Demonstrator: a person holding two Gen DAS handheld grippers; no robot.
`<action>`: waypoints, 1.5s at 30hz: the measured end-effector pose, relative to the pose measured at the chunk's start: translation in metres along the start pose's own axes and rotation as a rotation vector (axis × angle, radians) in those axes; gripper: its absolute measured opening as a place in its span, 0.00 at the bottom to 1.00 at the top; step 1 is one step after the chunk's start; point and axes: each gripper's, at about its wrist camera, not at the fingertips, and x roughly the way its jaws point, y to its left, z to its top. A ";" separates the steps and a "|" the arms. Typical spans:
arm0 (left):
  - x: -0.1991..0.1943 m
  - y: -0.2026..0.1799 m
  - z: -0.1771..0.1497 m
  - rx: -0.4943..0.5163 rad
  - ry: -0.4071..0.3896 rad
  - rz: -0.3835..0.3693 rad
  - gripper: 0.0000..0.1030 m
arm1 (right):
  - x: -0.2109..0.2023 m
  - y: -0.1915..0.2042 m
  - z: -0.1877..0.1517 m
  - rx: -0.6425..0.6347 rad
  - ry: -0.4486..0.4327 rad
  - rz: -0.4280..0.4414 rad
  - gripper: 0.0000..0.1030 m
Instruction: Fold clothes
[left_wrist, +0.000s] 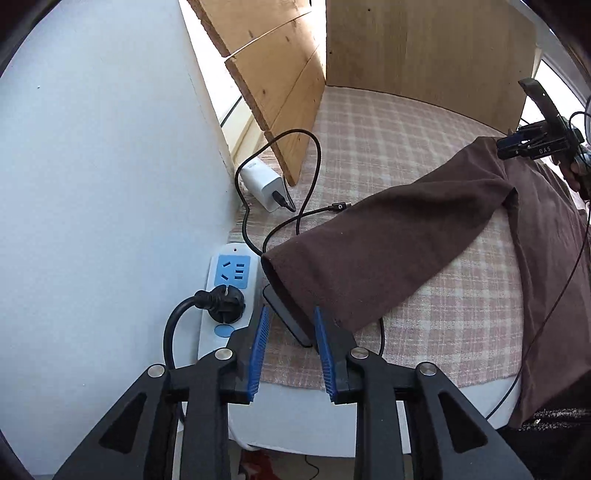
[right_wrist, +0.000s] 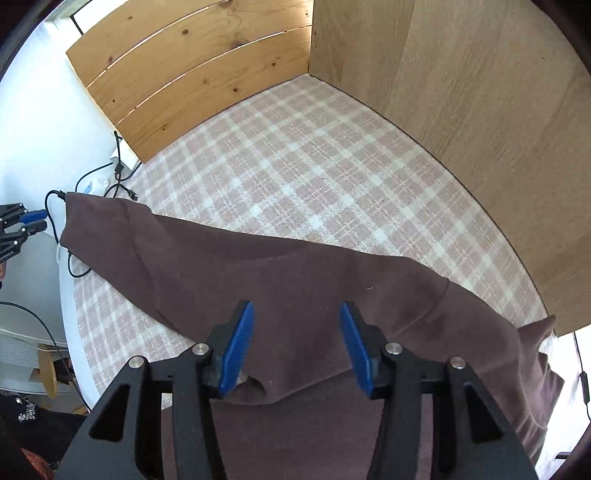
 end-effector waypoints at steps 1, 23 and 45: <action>0.003 -0.002 0.005 0.006 0.001 0.008 0.26 | 0.009 0.000 0.004 -0.019 0.021 -0.020 0.47; -0.038 0.002 0.062 0.045 -0.117 0.105 0.03 | 0.029 -0.039 0.016 0.042 0.095 0.056 0.43; -0.097 -0.024 0.087 0.187 -0.215 0.041 0.03 | -0.011 0.022 0.004 0.164 -0.056 0.223 0.09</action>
